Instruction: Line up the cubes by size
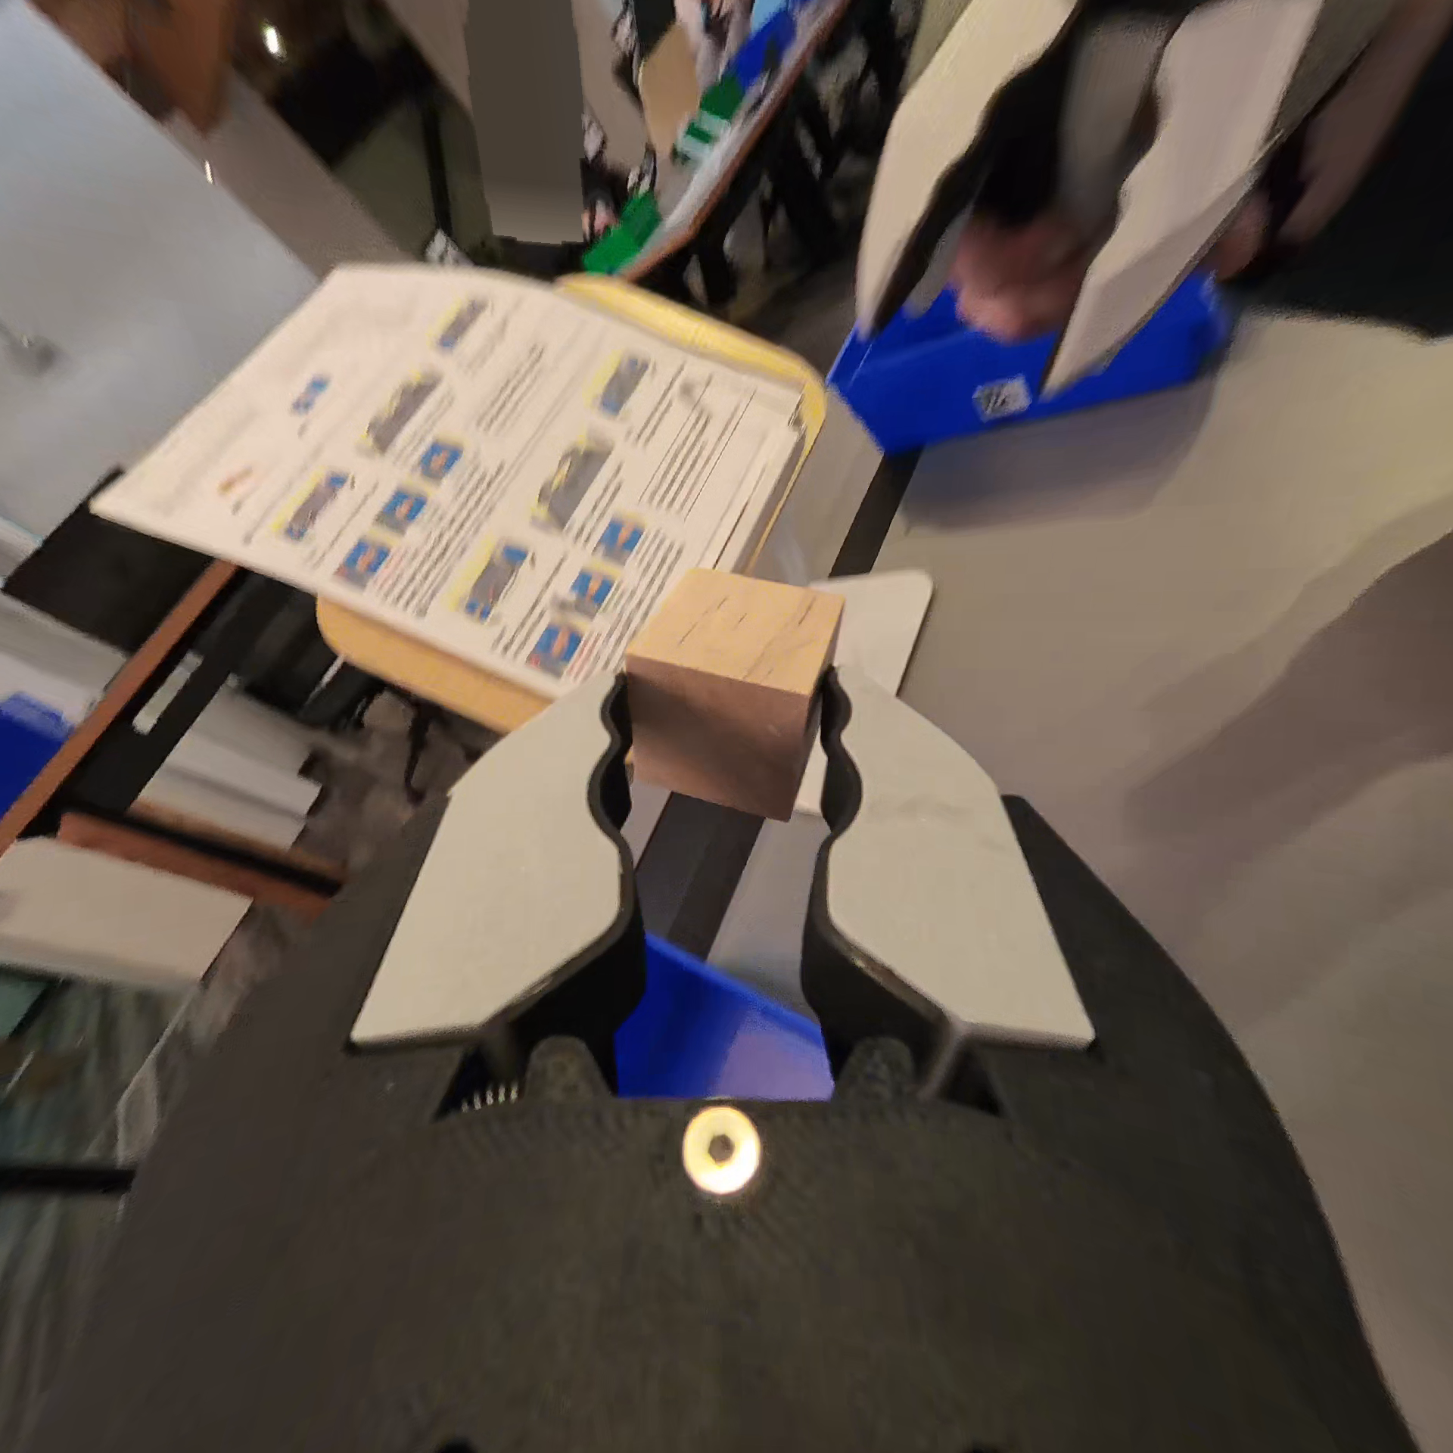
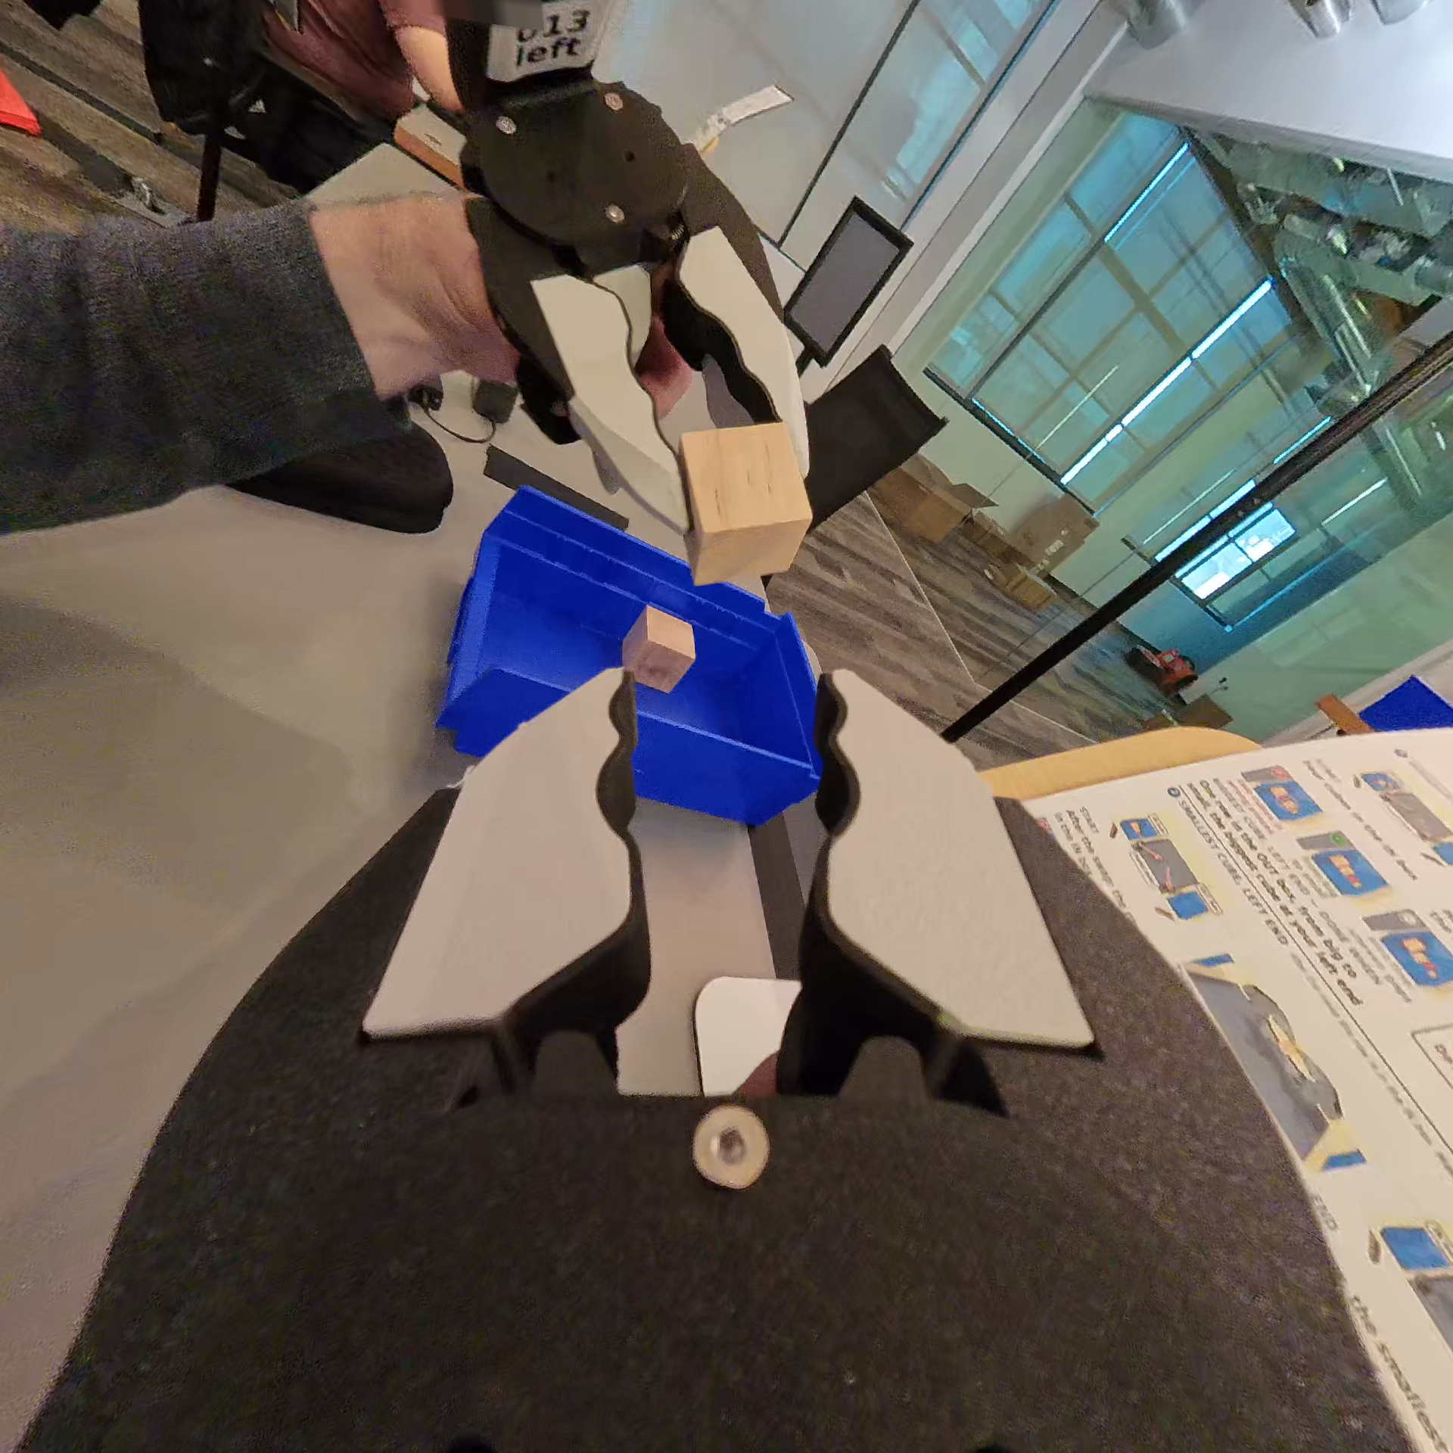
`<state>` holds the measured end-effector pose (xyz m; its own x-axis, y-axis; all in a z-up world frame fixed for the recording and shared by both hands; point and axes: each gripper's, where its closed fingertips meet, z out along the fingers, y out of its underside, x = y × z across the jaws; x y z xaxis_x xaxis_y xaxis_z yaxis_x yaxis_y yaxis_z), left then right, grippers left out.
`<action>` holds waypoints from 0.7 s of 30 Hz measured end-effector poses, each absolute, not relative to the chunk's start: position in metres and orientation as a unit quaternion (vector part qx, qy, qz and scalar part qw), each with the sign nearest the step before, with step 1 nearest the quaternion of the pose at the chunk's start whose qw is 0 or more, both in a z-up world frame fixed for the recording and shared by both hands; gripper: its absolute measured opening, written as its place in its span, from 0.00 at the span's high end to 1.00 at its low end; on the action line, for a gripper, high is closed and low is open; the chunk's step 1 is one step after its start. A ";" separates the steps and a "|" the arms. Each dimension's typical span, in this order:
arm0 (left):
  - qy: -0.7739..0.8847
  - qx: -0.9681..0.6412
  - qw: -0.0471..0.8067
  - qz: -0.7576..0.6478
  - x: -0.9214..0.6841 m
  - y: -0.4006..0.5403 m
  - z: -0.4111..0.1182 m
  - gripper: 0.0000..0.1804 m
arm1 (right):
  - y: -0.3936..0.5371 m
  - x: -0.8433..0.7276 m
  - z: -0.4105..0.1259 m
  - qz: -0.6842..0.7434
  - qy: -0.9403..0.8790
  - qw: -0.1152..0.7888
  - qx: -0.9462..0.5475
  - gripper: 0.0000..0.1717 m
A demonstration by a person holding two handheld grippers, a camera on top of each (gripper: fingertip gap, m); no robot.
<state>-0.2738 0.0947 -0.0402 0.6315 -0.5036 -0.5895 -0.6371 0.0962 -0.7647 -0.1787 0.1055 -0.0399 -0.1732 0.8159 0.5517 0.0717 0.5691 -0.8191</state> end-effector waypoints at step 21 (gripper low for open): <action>0.465 -0.564 0.677 -0.087 -0.163 0.079 -0.013 0.75 | 0.092 -0.185 -0.035 0.345 -0.683 0.586 -0.266 0.68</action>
<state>-0.1626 0.0789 -0.0128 0.5516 -0.6424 -0.5320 -0.4075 0.3490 -0.8439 -0.1848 0.0917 -0.0346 -0.1718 0.7670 0.6182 -0.0409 0.6214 -0.7824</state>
